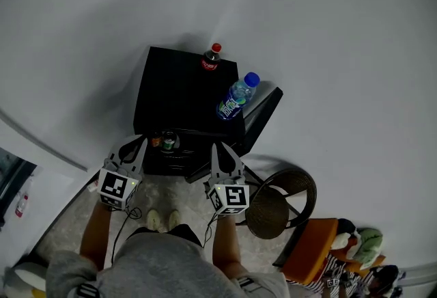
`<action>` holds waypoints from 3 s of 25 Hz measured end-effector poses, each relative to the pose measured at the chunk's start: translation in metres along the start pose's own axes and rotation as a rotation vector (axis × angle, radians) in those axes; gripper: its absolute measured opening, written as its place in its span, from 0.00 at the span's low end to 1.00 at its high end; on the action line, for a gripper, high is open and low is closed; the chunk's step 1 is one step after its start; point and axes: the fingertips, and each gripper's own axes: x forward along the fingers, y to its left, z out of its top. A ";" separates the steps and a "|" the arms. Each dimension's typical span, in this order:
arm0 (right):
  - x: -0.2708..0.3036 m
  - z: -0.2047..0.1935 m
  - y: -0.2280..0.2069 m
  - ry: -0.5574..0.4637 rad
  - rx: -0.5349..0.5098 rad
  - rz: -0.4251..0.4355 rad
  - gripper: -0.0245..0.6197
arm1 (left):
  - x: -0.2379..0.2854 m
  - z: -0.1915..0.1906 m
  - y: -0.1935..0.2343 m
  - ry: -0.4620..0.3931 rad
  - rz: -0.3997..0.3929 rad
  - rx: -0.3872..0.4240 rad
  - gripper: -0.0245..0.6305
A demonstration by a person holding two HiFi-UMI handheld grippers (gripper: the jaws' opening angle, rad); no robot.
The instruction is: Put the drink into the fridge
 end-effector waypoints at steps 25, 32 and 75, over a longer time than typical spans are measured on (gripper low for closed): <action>0.076 0.068 -0.126 -0.116 0.099 0.202 0.30 | 0.148 0.035 -0.006 -0.015 0.054 0.017 0.04; 0.094 0.082 -0.117 -0.107 0.090 0.384 0.47 | 0.163 0.035 -0.004 -0.005 0.115 0.006 0.04; 0.137 0.070 -0.073 0.037 -0.031 0.504 0.56 | 0.137 0.031 0.031 -0.001 0.219 -0.006 0.04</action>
